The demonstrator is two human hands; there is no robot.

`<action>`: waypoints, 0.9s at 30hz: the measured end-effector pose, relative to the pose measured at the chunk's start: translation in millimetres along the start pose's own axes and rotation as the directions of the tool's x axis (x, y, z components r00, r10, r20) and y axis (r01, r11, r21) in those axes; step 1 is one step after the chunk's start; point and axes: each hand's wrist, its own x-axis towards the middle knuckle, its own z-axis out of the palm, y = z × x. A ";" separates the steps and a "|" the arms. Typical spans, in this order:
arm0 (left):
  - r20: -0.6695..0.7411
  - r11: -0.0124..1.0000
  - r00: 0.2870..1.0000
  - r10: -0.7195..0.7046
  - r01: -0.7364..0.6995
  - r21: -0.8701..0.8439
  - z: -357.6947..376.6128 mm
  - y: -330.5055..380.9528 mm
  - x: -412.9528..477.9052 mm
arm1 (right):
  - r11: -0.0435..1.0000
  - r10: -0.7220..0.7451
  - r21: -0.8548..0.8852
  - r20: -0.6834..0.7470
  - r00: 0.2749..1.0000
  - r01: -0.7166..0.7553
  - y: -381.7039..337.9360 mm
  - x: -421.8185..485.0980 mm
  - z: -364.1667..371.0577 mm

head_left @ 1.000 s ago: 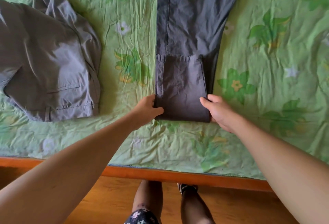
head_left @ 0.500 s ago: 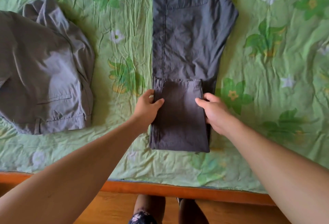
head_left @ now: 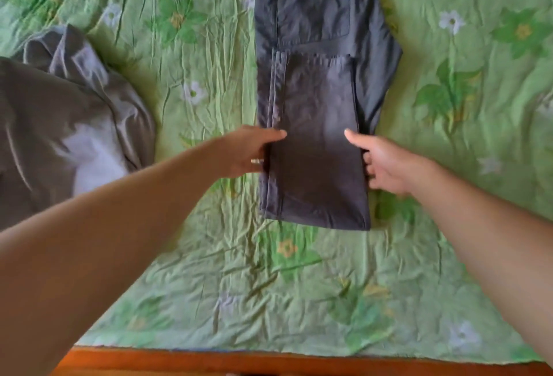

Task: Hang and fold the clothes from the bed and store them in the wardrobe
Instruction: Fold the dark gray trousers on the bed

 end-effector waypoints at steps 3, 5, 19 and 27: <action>0.041 0.999 0.999 -0.035 0.036 -0.028 9.5 -56.2 -18.5 | 0.982 -0.004 0.186 0.085 0.996 -0.011 50.7 -11.1 -2.2; 0.017 0.998 0.999 -0.038 0.038 -0.041 21.9 -89.4 -30.5 | 0.980 -0.050 0.195 0.054 0.997 0.039 80.2 -16.6 5.4; -0.269 0.994 0.961 0.070 -0.090 -0.064 78.1 -197.0 -83.7 | 0.931 -0.248 -0.321 -0.211 0.946 0.173 175.9 -44.8 33.1; -0.381 0.881 0.795 0.472 -0.439 0.174 63.9 -129.9 -38.7 | 0.833 -0.532 -0.351 -0.294 0.794 0.428 76.6 -9.5 32.1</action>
